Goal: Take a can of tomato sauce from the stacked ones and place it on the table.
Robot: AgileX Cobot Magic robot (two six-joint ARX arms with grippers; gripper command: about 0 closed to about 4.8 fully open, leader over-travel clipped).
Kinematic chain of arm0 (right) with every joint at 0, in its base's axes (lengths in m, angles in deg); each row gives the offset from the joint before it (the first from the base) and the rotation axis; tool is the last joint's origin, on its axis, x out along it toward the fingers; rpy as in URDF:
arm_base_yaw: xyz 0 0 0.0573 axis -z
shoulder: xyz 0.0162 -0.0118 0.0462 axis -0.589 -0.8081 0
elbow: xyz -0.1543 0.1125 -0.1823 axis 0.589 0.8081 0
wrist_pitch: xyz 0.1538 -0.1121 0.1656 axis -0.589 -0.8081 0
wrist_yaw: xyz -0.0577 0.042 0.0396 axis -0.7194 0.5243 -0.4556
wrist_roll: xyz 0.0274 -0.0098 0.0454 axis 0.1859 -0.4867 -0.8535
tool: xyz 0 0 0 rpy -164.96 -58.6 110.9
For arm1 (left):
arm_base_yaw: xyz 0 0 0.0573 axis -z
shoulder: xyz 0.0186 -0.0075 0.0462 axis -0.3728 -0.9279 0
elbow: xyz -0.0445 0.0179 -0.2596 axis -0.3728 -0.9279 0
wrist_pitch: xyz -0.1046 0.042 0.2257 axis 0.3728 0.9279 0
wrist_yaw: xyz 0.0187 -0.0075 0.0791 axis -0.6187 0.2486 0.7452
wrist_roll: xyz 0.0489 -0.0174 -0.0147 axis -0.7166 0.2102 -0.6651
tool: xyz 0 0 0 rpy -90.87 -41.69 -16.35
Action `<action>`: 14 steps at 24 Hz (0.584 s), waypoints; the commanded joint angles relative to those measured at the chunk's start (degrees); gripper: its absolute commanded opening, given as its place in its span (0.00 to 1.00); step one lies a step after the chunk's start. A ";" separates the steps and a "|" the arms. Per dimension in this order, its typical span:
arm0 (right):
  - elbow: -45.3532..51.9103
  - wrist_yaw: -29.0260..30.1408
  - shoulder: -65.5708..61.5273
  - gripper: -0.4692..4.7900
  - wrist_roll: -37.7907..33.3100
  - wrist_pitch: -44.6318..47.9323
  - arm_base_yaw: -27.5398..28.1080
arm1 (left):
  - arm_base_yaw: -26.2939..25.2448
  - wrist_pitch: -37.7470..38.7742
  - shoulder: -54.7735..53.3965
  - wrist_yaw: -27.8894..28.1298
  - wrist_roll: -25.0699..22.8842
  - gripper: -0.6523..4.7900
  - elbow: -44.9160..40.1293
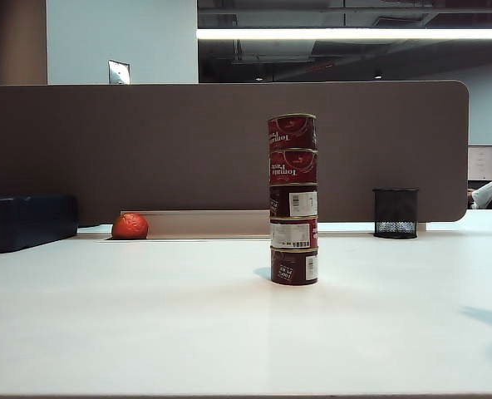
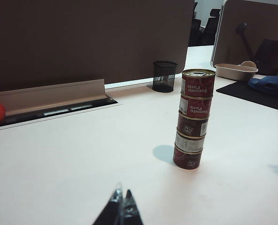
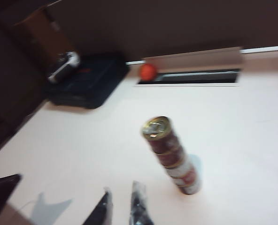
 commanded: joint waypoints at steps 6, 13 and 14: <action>-7.28 1.77 -10.91 0.92 -0.02 -5.31 -7.21 | -0.04 -0.50 -0.04 -0.37 0.02 0.11 0.39; -7.74 -8.72 -18.78 1.00 0.02 -5.16 -14.84 | -0.04 -0.42 -0.04 -0.37 0.04 0.11 0.39; -7.74 -11.08 -20.44 1.00 0.04 -5.11 -16.20 | -0.04 -0.24 -0.02 -0.37 0.04 0.11 0.39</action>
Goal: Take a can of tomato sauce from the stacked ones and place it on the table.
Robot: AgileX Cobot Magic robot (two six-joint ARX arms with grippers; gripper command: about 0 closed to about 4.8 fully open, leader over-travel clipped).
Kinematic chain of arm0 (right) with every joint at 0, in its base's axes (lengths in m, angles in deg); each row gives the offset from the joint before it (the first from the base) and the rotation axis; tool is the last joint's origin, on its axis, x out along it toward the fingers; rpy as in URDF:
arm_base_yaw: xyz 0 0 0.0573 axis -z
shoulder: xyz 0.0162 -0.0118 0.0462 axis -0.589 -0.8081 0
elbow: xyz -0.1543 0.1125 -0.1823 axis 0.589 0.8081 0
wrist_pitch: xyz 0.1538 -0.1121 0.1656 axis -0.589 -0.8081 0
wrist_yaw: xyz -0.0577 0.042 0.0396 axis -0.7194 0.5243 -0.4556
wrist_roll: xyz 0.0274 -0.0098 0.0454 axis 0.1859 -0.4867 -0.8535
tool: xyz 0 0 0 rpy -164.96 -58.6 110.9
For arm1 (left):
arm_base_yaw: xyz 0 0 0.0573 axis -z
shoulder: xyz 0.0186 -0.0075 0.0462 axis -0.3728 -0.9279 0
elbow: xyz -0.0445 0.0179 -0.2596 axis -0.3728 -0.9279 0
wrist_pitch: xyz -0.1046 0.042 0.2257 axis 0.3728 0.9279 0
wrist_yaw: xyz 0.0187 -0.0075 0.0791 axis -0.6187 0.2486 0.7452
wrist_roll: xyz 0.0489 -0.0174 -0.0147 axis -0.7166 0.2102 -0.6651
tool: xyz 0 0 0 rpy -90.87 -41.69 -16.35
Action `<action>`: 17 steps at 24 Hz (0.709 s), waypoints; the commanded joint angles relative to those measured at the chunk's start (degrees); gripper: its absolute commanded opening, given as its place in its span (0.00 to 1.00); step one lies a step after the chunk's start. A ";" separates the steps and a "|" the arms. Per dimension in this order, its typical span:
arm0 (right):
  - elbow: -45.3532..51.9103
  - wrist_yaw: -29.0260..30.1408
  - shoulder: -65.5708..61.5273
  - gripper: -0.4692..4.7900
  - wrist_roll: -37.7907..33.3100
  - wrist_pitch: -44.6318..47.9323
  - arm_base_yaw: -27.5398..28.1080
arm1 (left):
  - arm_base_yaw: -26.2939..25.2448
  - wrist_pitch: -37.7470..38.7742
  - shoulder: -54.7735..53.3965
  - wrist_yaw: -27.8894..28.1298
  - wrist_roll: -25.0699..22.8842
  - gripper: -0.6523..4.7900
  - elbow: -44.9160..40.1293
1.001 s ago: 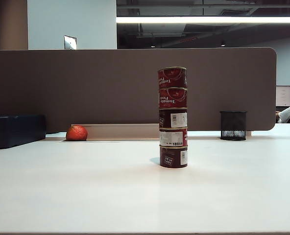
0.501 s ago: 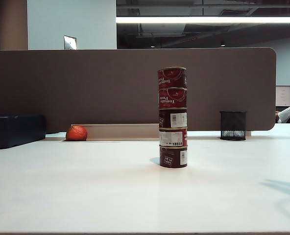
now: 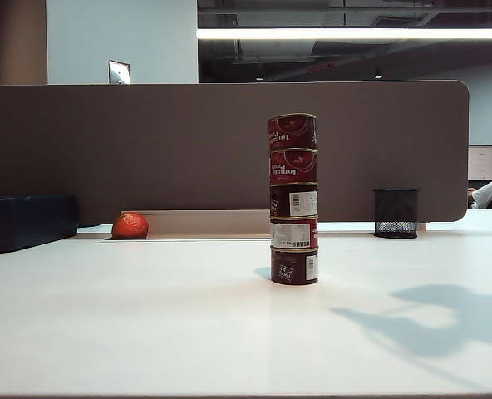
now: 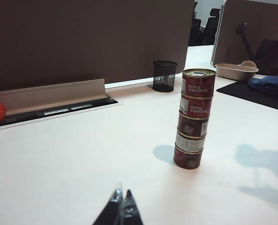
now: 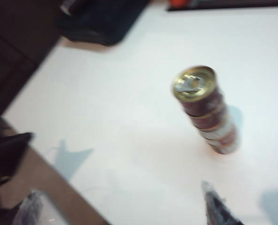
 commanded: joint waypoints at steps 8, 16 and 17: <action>-0.24 -7.61 -10.73 1.00 0.46 7.32 -5.16 | -0.04 1.20 -0.04 -0.35 1.29 0.11 0.39; -0.26 -7.23 -18.45 1.00 0.48 16.35 -6.32 | -0.04 1.31 -0.04 -0.31 1.27 0.11 0.39; -0.26 -6.97 -19.47 1.00 0.48 17.33 -6.34 | -0.04 1.31 -0.04 0.00 1.27 0.11 0.39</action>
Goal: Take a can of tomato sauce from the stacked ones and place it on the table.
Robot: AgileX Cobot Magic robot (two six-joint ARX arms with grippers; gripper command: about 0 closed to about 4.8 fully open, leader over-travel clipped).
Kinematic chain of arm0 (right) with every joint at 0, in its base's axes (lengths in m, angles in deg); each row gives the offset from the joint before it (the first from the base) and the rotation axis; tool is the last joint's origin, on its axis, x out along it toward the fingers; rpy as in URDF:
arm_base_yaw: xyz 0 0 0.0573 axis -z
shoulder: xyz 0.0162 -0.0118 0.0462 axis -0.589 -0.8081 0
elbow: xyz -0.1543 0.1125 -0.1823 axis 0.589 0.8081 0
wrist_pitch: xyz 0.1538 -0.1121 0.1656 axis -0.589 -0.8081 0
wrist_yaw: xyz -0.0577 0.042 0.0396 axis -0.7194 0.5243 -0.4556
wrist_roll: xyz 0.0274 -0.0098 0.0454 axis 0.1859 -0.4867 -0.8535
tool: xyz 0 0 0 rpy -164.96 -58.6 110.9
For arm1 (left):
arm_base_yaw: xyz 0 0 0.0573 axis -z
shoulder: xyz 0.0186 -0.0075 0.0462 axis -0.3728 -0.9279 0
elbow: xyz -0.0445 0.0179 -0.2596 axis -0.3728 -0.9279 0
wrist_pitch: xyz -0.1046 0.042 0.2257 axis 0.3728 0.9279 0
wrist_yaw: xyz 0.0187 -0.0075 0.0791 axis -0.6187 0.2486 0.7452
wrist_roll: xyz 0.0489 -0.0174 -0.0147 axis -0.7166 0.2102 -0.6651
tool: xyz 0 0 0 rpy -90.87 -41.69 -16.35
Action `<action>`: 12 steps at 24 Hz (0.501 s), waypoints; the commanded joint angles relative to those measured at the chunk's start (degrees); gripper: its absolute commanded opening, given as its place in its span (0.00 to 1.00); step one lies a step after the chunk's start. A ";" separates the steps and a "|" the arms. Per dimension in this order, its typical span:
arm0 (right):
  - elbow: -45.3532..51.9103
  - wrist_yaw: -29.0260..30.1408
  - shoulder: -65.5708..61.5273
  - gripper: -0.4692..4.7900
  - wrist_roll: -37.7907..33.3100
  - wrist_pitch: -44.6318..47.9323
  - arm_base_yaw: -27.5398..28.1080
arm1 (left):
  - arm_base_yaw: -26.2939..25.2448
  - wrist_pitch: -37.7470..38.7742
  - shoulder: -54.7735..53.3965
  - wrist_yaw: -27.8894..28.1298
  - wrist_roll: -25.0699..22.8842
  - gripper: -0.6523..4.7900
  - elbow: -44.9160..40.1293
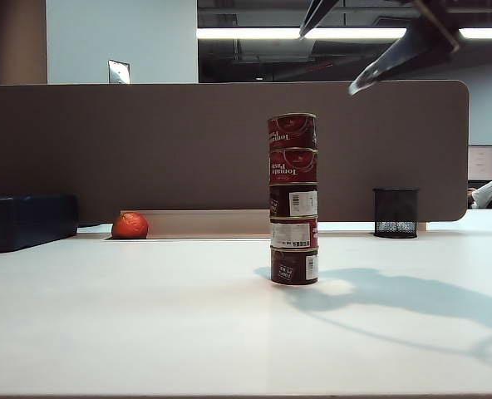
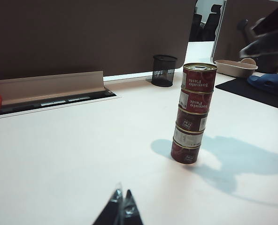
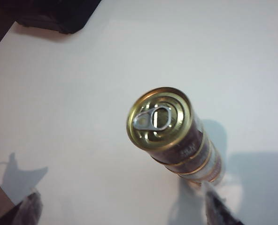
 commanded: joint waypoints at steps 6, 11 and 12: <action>-0.28 1.22 -5.05 1.00 0.13 5.70 -0.39 | -0.04 0.13 -0.04 0.17 0.11 0.11 0.37; -1.55 0.94 -7.91 1.00 0.13 7.61 -0.96 | -0.04 0.09 -0.04 0.15 0.11 0.11 0.37; -2.14 0.96 -8.59 1.00 0.13 7.65 -0.98 | -0.04 0.11 -0.04 0.15 0.11 0.11 0.37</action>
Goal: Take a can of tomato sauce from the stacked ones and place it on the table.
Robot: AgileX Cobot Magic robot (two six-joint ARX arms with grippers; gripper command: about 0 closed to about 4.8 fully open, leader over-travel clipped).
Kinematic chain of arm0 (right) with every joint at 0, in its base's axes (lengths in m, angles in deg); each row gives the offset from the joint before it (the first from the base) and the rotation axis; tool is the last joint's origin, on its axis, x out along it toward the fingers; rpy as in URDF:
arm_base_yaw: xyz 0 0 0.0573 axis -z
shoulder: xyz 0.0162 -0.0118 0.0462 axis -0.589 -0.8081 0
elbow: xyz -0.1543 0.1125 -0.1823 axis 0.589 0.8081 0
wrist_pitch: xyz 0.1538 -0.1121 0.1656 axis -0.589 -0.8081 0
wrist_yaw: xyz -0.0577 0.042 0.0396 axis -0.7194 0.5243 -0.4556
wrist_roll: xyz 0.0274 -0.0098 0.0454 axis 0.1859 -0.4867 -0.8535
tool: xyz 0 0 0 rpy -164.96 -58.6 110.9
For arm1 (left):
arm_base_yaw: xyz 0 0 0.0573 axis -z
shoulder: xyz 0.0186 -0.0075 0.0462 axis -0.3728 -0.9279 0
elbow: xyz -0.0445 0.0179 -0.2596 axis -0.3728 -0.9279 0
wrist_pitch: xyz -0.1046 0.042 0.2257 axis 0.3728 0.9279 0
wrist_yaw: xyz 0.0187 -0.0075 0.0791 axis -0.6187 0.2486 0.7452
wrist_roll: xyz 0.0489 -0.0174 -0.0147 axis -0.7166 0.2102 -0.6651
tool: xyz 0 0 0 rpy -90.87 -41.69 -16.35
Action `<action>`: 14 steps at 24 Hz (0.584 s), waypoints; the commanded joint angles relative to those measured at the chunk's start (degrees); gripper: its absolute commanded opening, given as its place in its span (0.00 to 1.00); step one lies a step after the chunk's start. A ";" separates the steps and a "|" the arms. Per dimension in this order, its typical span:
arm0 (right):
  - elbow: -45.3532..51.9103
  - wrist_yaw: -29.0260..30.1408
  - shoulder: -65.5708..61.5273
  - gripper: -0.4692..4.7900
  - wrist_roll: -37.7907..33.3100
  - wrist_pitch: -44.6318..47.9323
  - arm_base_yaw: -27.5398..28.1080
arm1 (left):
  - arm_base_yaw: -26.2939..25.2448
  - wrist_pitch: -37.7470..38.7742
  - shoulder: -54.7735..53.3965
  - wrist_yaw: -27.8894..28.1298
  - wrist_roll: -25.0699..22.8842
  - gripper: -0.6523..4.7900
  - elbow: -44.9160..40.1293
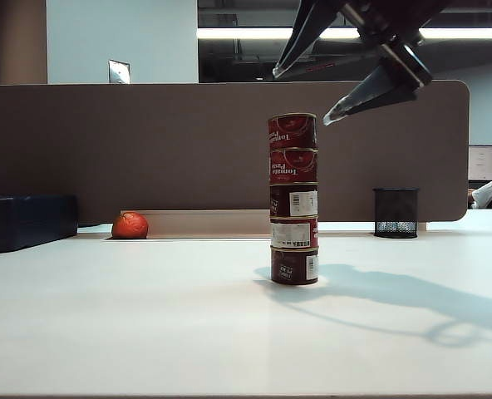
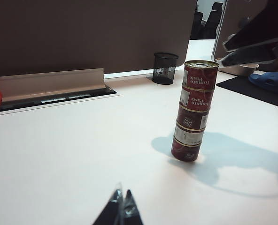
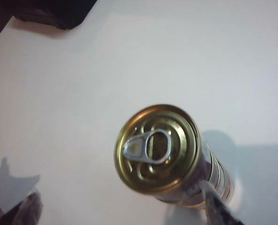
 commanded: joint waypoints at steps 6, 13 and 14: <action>-4.72 -0.85 -5.49 1.00 0.15 1.55 -0.26 | -0.04 -0.52 -0.04 0.00 0.13 0.11 0.37; -4.79 -0.98 -7.56 1.00 0.15 1.81 -0.92 | -0.04 -0.50 -0.04 0.04 0.11 0.11 0.37; -4.87 -1.01 -7.61 1.00 0.17 1.81 -1.16 | -0.04 -0.50 -0.04 0.07 0.11 0.11 0.37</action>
